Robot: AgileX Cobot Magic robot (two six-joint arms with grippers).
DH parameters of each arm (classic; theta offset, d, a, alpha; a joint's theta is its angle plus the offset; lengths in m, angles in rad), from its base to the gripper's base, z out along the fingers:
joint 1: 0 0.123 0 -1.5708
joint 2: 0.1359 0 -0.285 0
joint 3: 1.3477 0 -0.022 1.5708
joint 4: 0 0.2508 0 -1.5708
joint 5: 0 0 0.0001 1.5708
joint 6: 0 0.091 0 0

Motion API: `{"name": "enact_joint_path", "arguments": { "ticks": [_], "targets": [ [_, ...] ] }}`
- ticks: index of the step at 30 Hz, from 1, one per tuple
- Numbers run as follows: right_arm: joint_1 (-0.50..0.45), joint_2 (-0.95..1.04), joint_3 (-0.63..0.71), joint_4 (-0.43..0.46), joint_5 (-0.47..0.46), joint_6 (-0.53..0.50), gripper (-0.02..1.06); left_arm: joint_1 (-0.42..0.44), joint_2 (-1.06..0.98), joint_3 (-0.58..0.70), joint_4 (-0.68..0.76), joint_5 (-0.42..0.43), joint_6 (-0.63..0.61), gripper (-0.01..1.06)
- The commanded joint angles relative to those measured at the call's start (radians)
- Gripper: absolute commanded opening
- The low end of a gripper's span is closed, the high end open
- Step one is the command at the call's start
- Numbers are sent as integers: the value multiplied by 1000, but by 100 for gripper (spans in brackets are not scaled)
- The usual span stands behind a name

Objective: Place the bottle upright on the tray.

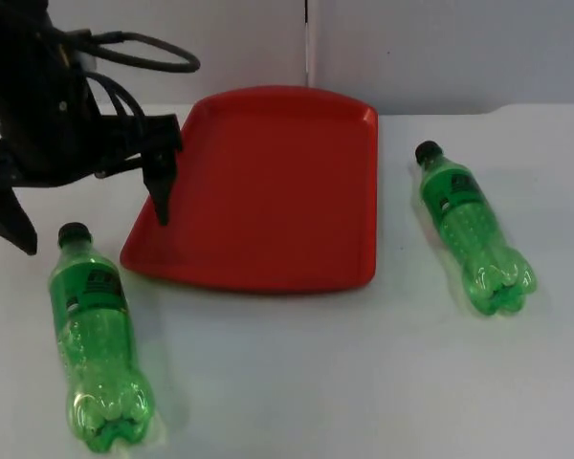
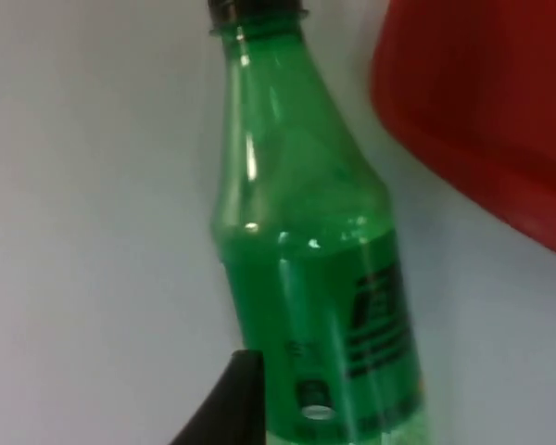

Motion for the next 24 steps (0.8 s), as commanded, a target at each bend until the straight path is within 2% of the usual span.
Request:
{"name": "enact_joint_path", "arguments": {
  "ticks": [1, 3, 5, 12, 24],
  "targets": [
    [-7, -4, 1, 1, -4, 0, 105, -3, 16, -5, 45, 12, -38, 105],
    [-7, -4, 1, 1, -4, 0, 105, -3, 34, -5, 139, 69, -115, 105],
    [-7, -4, 1, 1, -4, 0, 105, -3, 42, -4, 166, 76, -130, 105],
    [-7, -4, 1, 1, -4, 0, 105, -3, 90, -2, 56, -18, -135, 105],
    [-7, -4, 1, 1, -4, 0, 105, -1, 147, 0, 82, -42, -151, 105]
  ]
}}
